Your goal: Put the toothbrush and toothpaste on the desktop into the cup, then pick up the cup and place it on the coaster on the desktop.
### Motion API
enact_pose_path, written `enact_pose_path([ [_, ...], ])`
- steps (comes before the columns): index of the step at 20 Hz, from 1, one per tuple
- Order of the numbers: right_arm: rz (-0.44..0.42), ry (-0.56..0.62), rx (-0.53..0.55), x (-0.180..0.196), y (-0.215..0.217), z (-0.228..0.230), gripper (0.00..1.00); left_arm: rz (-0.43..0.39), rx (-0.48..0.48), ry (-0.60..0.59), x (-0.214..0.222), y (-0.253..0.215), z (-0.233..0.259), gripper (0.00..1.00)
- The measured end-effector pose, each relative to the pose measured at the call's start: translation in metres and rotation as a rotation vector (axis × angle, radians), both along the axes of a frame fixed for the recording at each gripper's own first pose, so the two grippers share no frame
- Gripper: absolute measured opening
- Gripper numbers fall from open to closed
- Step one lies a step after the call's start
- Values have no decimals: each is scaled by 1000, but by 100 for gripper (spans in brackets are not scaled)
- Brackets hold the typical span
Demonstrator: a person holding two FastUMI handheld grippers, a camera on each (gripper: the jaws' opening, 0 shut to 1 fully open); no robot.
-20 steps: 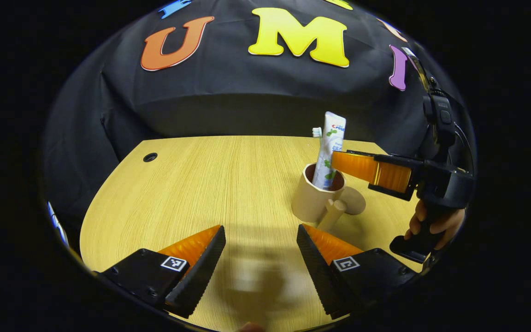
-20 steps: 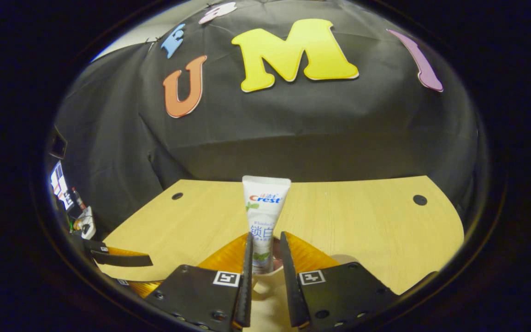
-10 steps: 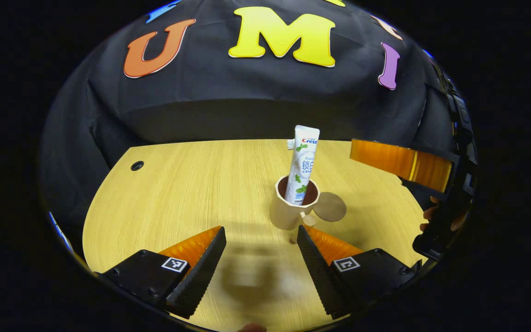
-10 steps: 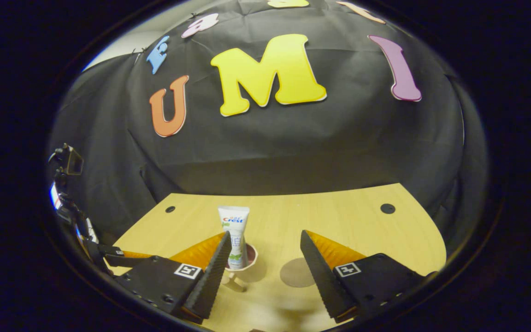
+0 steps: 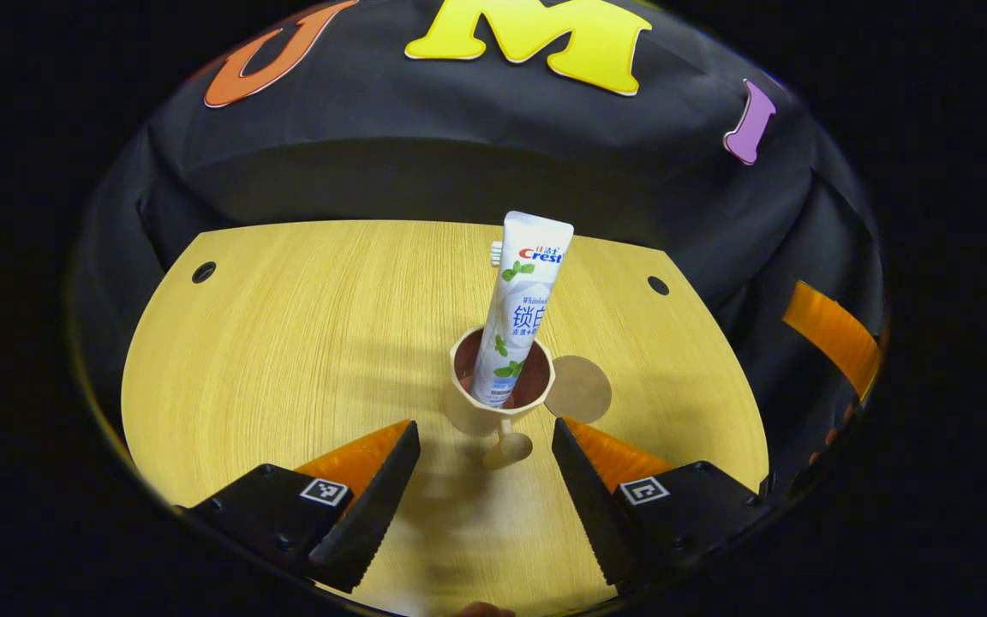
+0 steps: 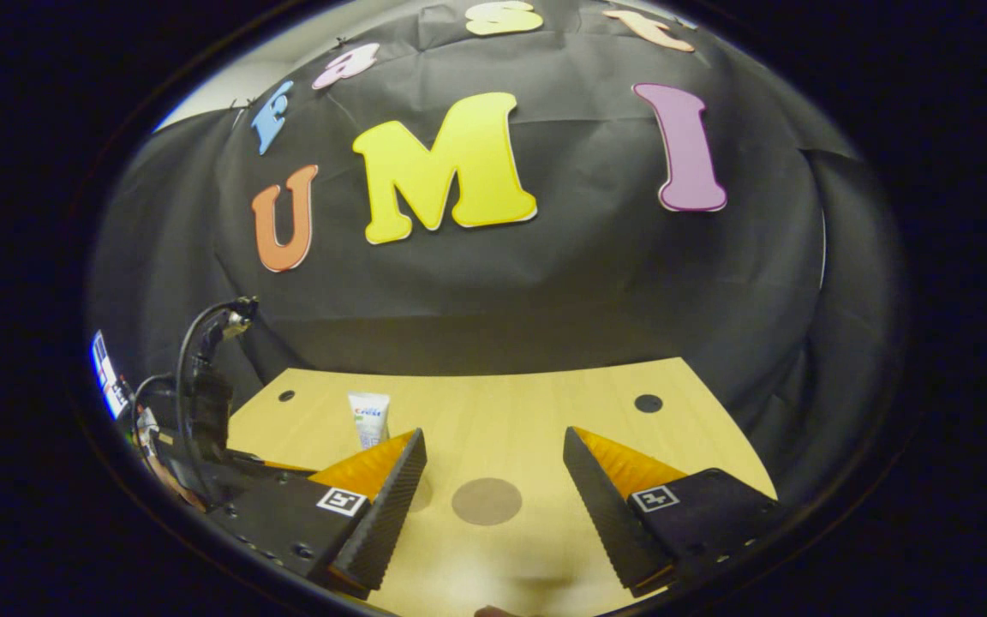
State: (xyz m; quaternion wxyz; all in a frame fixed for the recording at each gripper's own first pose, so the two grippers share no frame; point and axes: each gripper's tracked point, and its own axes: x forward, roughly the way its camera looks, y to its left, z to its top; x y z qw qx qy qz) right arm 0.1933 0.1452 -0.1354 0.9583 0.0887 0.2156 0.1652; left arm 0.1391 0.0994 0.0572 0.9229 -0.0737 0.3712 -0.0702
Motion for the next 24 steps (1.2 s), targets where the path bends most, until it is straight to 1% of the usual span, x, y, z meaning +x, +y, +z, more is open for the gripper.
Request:
enact_pose_path([
  [5,-33,-11,-13,-2,-30,4,96,-16,40,112,8,-11,-18,98],
  [6,-39,-11,-17,-2,-34,3,92,-12,49,130,9,-11,-21,98],
  [7,-43,-11,-19,-3,-38,3,96,-12,53,147,10,-12,-24,96],
  [8,-46,-11,-23,-4,-41,2,96,-12,61,164,11,-12,-27,95],
  [9,-48,-6,-25,-6,-44,1,92,-12,67,181,11,-13,-29,91],
  [10,-51,0,-28,-10,-47,-2,96,-15,69,198,10,-15,-31,90],
  [12,-55,11,-30,-13,-50,-7,96,-11,77,227,8,-16,-32,83],
  [13,-55,19,-32,-16,-51,-9,96,-13,72,240,7,-19,-32,76],
  [14,-57,24,-34,-17,-52,-12,96,-13,73,251,5,-21,-31,77],
  [15,-58,28,-36,-18,-52,-13,93,-12,80,266,3,-22,-30,64],
  [16,-58,33,-39,-18,-52,-15,96,-11,86,281,2,-25,-31,62],
  [17,-59,34,-42,-20,-53,-16,96,-6,89,294,-9,-29,-37,55],
  [18,-60,34,-44,-23,-54,-15,96,6,96,304,5,-18,-41,50],
  [19,-61,32,-49,-25,-56,-15,96,2,108,303,3,-21,-36,39],
  [20,-61,31,-51,-26,-56,-15,96,0,119,304,2,-20,-36,33],
  [22,-64,32,-55,-27,-59,-15,96,-3,129,303,2,-20,-35,28],
  [24,-70,28,-59,-28,-62,-14,96,-11,117,297,0,-22,-33,25],
])
